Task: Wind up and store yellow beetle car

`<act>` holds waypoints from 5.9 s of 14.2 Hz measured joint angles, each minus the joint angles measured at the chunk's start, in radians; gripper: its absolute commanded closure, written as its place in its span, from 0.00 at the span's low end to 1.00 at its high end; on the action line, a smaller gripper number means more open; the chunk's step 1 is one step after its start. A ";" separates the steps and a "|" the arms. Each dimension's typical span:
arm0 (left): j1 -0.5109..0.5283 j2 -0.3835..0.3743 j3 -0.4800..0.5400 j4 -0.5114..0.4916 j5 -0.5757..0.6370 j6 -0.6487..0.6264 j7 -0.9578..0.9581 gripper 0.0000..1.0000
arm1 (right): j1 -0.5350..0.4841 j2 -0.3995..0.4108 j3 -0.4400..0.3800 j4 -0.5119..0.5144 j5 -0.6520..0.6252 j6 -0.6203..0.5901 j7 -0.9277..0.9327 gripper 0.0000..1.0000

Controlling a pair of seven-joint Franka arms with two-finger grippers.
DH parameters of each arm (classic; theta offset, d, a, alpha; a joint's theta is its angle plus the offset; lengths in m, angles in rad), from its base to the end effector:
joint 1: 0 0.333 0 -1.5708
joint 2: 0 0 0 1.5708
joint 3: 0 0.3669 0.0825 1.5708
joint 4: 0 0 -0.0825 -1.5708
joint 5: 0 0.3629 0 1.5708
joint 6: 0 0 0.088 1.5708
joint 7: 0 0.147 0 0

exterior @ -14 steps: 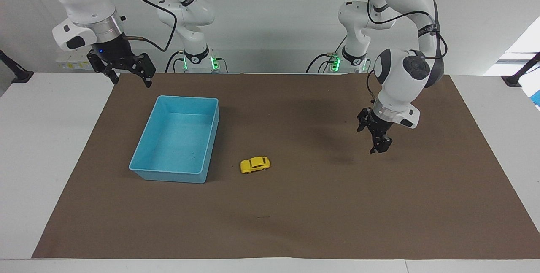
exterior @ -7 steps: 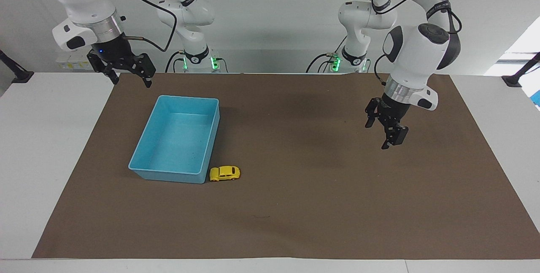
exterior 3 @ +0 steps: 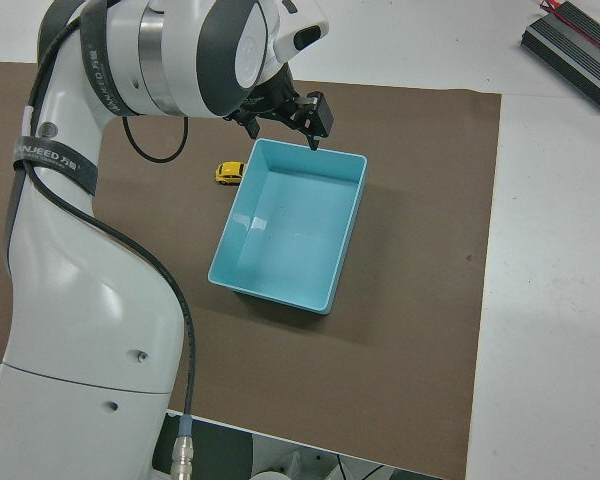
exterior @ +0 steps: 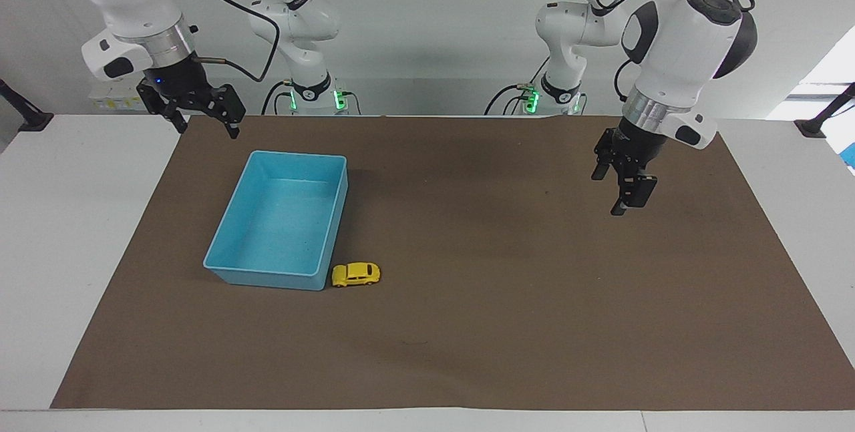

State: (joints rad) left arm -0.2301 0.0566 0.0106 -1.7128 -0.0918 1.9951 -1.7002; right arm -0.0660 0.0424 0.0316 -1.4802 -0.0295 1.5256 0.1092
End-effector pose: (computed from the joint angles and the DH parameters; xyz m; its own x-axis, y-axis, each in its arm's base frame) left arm 0.5777 -0.1382 0.5807 0.0738 0.9904 -0.1172 0.9768 -0.0481 0.2087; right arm 0.5444 -0.0236 0.6493 0.9895 -0.1444 0.0061 -0.1445 -0.9891 0.0276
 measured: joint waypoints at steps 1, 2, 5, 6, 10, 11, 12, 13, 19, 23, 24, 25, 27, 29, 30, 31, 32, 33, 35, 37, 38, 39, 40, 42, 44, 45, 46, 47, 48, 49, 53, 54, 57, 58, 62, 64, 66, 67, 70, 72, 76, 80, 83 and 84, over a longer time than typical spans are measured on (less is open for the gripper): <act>0.000 -0.003 0.004 0.009 0.000 -0.010 0.043 0.00 | -0.011 0.000 -0.004 0.000 0.000 0.000 0.000 0.00; 0.000 -0.007 0.010 0.015 0.000 -0.013 0.105 0.00 | -0.023 0.000 -0.007 0.000 0.000 0.000 0.000 0.00; 0.007 -0.024 0.023 0.030 0.000 -0.018 0.257 0.00 | -0.029 0.000 -0.006 0.000 0.003 0.000 0.000 0.00; 0.019 -0.030 0.025 0.044 0.000 -0.030 0.288 0.00 | -0.028 0.000 -0.004 0.000 0.008 0.000 0.000 0.00; 0.088 -0.045 0.032 0.108 0.000 -0.073 0.439 0.00 | -0.004 0.003 0.008 -0.001 0.014 0.004 0.001 0.00; 0.099 -0.046 0.034 0.117 0.000 -0.074 0.480 0.00 | 0.005 0.006 0.009 -0.001 0.014 0.008 0.011 0.00; 0.106 -0.046 0.034 0.125 0.000 -0.074 0.521 0.00 | 0.018 0.014 0.009 -0.002 0.014 0.009 0.042 0.00; 0.107 -0.046 0.034 0.132 0.000 -0.074 0.570 0.00 | 0.033 0.025 0.010 -0.003 0.014 0.010 0.092 0.00; 0.122 -0.046 0.036 0.140 0.001 -0.105 0.979 0.00 | 0.070 0.100 0.010 -0.013 0.014 0.136 0.459 0.00; 0.141 -0.054 0.039 0.141 0.001 -0.177 1.227 0.00 | 0.090 0.153 0.010 -0.024 0.014 0.196 0.719 0.00; 0.145 -0.058 0.039 0.141 0.001 -0.203 1.283 0.00 | 0.094 0.167 0.010 -0.037 0.014 0.226 0.792 0.00; 0.146 -0.061 0.040 0.141 0.001 -0.228 1.342 0.00 | 0.100 0.177 0.010 -0.058 0.014 0.263 0.868 0.00; 0.146 -0.067 0.040 0.141 0.001 -0.277 1.448 0.00 | 0.117 0.189 0.010 -0.111 0.014 0.343 1.024 0.00; 0.146 -0.072 0.040 0.141 0.004 -0.321 1.542 0.00 | 0.146 0.194 0.010 -0.154 0.014 0.413 1.172 0.00; 0.146 -0.074 0.040 0.141 0.016 -0.336 1.586 0.00 | 0.164 0.197 0.011 -0.168 0.014 0.439 1.247 0.00; 0.146 -0.075 0.040 0.141 0.032 -0.349 1.626 0.00 | 0.182 0.205 0.011 -0.178 0.014 0.462 1.328 0.00; 0.146 -0.076 0.040 0.141 0.041 -0.360 1.658 0.00 | 0.199 0.216 0.011 -0.182 0.014 0.484 1.408 0.00; 0.146 -0.076 0.040 0.141 0.043 -0.372 1.679 0.00 | 0.217 0.230 0.011 -0.184 0.014 0.505 1.479 0.00; 0.146 -0.075 0.034 0.135 0.044 -0.397 1.700 0.00 | 0.247 0.260 0.011 -0.185 0.015 0.549 1.605 0.00; 0.145 -0.074 0.025 0.119 0.044 -0.403 1.703 0.00 | 0.273 0.293 0.011 -0.185 0.016 0.606 1.710 0.00; 0.145 -0.074 0.023 0.114 0.044 -0.403 1.703 0.00 | 0.286 0.310 0.011 -0.185 0.016 0.629 1.742 0.00; 0.145 -0.074 0.022 0.113 0.044 -0.403 1.703 0.00 | 0.299 0.327 0.011 -0.185 0.016 0.647 1.766 0.00; 0.145 -0.074 0.021 0.113 0.044 -0.403 1.703 0.00 | 0.309 0.344 0.011 -0.185 0.016 0.660 1.784 0.00; 0.145 -0.075 0.017 0.113 0.044 -0.404 1.703 0.00 | 0.323 0.385 0.011 -0.185 0.004 0.704 1.812 0.00; 0.145 -0.078 0.019 0.120 0.049 -0.405 1.709 0.00 | 0.334 0.422 0.011 -0.185 -0.057 0.738 1.829 0.00; 0.145 -0.081 0.020 0.127 0.052 -0.410 1.721 0.00 | 0.339 0.437 0.011 -0.185 -0.093 0.751 1.852 0.00; 0.145 -0.084 0.021 0.131 0.055 -0.419 1.745 0.00 | 0.340 0.447 0.011 -0.185 -0.116 0.764 1.869 0.00; 0.145 -0.087 0.022 0.132 0.056 -0.422 1.768 0.00 | 0.341 0.454 0.011 -0.183 -0.123 0.771 1.872 0.00; 0.146 -0.088 0.026 0.132 0.056 -0.422 1.779 0.00 | 0.341 0.459 0.011 -0.180 -0.125 0.771 1.872 0.00; 0.146 -0.088 0.029 0.132 0.056 -0.422 1.778 0.00 | 0.341 0.464 0.011 -0.178 -0.130 0.771 1.872 0.00; 0.146 -0.088 0.033 0.132 0.056 -0.422 1.729 0.00 | 0.342 0.498 0.011 -0.177 -0.188 0.772 1.872 0.16; 0.146 -0.088 0.032 0.132 0.056 -0.422 1.728 0.00 | 0.341 0.506 0.010 -0.177 -0.191 0.772 1.868 0.31; 0.146 -0.088 0.031 0.132 0.056 -0.423 1.728 0.00 | 0.352 0.519 0.011 -0.177 -0.192 0.772 1.836 1.00; 0.146 -0.088 0.029 0.132 0.056 -0.423 1.728 0.00 | 0.357 0.519 0.011 -0.177 -0.192 0.772 1.829 1.00; 0.146 -0.088 0.034 0.132 0.056 -0.424 1.725 0.00 | 0.406 0.517 0.012 -0.164 -0.188 0.757 1.826 1.00; 0.146 -0.088 0.035 0.132 0.056 -0.424 1.725 0.00 | 0.415 0.504 0.019 -0.130 -0.178 0.689 1.826 1.00; 0.146 -0.088 0.035 0.132 0.056 -0.424 1.725 0.00 | 0.415 0.474 0.032 -0.092 -0.173 0.613 1.826 1.00; 0.146 -0.088 0.035 0.132 0.056 -0.424 1.724 0.00 | 0.415 0.450 0.035 -0.083 -0.170 0.584 1.826 1.00; 0.146 -0.088 0.035 0.132 0.056 -0.424 1.724 0.00 | 0.406 0.369 0.036 -0.079 -0.122 0.516 1.798 1.00; 0.146 -0.088 0.035 0.132 0.056 -0.424 1.723 0.00 | 0.389 0.328 0.036 -0.079 -0.096 0.480 1.736 1.00; 0.146 -0.088 0.035 0.132 0.056 -0.424 1.723 0.00 | 0.365 0.258 0.036 -0.079 -0.064 0.434 1.586 1.00; 0.146 -0.088 0.035 0.132 0.056 -0.425 1.723 0.00 | 0.358 0.199 0.036 -0.079 -0.060 0.392 1.400 1.00; 0.146 -0.088 0.035 0.132 0.056 -0.425 1.723 0.00 | 0.330 0.167 0.036 -0.079 -0.035 0.348 1.206 1.00; 0.146 -0.088 0.035 0.132 0.056 -0.425 1.723 0.00 | 0.315 0.158 0.036 -0.079 -0.022 0.337 1.140 1.00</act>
State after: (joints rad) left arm -0.0842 -0.0313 0.0460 -1.5807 -0.0362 1.5704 0.0224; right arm 0.2490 0.2005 0.0678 -1.5596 -0.0511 1.8627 1.2495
